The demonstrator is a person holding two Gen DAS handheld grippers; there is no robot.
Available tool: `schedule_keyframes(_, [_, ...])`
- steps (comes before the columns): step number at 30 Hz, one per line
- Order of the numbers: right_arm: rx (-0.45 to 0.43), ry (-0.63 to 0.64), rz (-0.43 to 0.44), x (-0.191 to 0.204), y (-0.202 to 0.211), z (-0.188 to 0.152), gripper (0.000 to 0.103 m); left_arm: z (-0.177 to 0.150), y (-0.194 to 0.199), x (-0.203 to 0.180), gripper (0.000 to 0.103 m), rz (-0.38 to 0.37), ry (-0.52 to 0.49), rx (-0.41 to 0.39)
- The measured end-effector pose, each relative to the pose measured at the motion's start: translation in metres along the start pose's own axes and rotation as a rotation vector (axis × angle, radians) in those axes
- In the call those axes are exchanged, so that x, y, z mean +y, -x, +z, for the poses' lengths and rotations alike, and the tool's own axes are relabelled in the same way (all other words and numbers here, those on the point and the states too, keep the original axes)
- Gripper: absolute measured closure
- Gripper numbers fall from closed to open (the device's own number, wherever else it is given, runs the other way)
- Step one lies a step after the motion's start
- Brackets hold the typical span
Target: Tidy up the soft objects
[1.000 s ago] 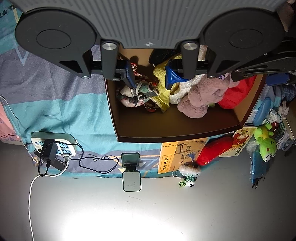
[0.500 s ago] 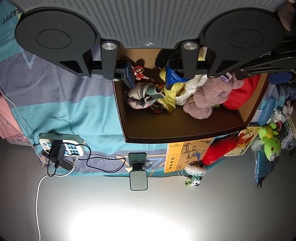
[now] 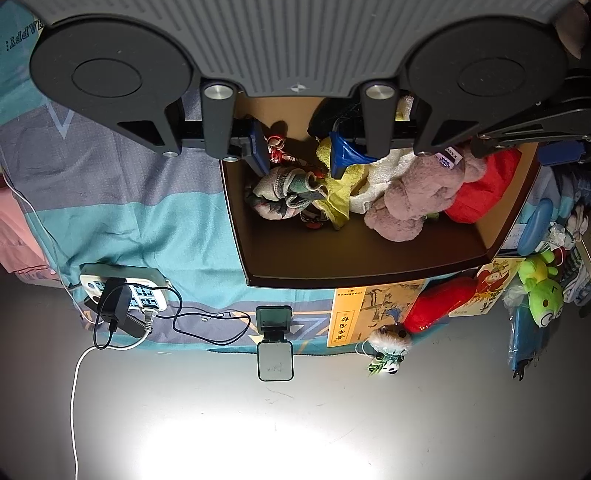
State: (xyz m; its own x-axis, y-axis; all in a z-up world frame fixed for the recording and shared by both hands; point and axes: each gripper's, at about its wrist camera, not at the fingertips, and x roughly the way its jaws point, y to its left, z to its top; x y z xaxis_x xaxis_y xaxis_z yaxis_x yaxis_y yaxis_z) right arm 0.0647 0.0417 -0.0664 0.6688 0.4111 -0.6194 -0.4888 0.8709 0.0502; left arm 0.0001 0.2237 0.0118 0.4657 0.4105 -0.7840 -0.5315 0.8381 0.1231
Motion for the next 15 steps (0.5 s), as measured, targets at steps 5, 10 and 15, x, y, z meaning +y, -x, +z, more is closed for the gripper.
schedule_keyframes(5, [0.003, 0.011, -0.004, 0.0026, -0.0005, 0.0007, 0.084, -0.0009, -0.0001, -0.0010, 0.028, -0.002, -0.001, -0.003])
schedule_keyframes(10, [0.008, 0.015, -0.005, 0.0031, -0.0015, 0.0009, 0.083, -0.0004, -0.0009, -0.0028, 0.028, -0.006, -0.002, -0.009])
schedule_keyframes(15, [0.010, 0.014, -0.007, 0.0013, -0.0028, 0.0014, 0.083, -0.0003, -0.0023, -0.0050, 0.028, -0.018, -0.002, -0.006])
